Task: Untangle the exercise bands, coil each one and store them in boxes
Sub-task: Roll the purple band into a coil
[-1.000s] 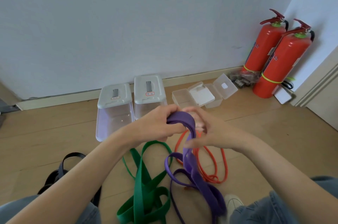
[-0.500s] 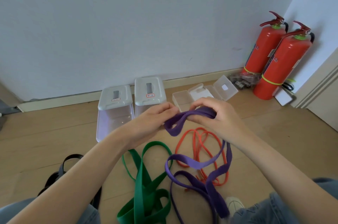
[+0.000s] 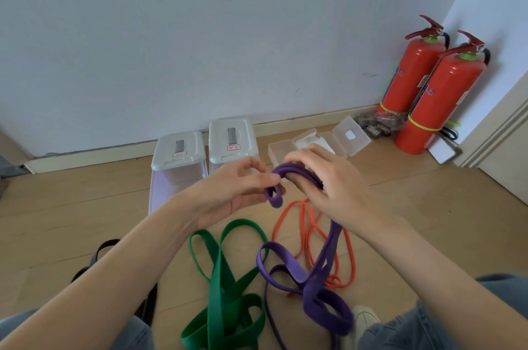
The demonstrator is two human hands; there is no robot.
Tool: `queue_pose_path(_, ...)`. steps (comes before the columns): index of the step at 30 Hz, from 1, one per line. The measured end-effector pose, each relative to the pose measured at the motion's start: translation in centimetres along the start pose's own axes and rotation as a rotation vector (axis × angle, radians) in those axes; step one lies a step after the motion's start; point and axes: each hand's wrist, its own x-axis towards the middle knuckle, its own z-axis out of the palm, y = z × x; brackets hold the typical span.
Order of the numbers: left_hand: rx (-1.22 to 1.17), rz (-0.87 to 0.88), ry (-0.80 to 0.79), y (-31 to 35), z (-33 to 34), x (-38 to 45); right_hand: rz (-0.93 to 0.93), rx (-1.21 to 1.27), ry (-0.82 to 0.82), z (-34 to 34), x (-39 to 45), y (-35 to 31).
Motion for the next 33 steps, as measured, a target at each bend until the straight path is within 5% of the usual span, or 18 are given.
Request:
queue_pose_path(5, -0.063, 0.024, 0.114, 0.0, -0.8, 0.1, 0.105, 0.181, -0.188, 0.1, 0.4, 0.3)
queue_pose_path(13, -0.069, -0.065, 0.021, -0.6, -1.1, 0.0, 0.086, 0.120, -0.122, -0.1, 0.3, -0.1)
queue_pose_path(20, 0.652, -0.197, -0.277, -0.2, -1.7, -0.7, -0.156, -0.064, -0.341, -0.2, -0.5, -1.1)
queue_pose_path(23, 0.724, -0.226, -0.339, -0.4, -1.3, -0.7, -0.212, -0.060, -0.401, 0.0, -0.8, -1.7)
queue_pose_path(33, 0.555, -0.220, -0.365, -0.4, -1.3, -0.8, -0.273, -0.031, -0.229, -0.1, -1.1, -1.6)
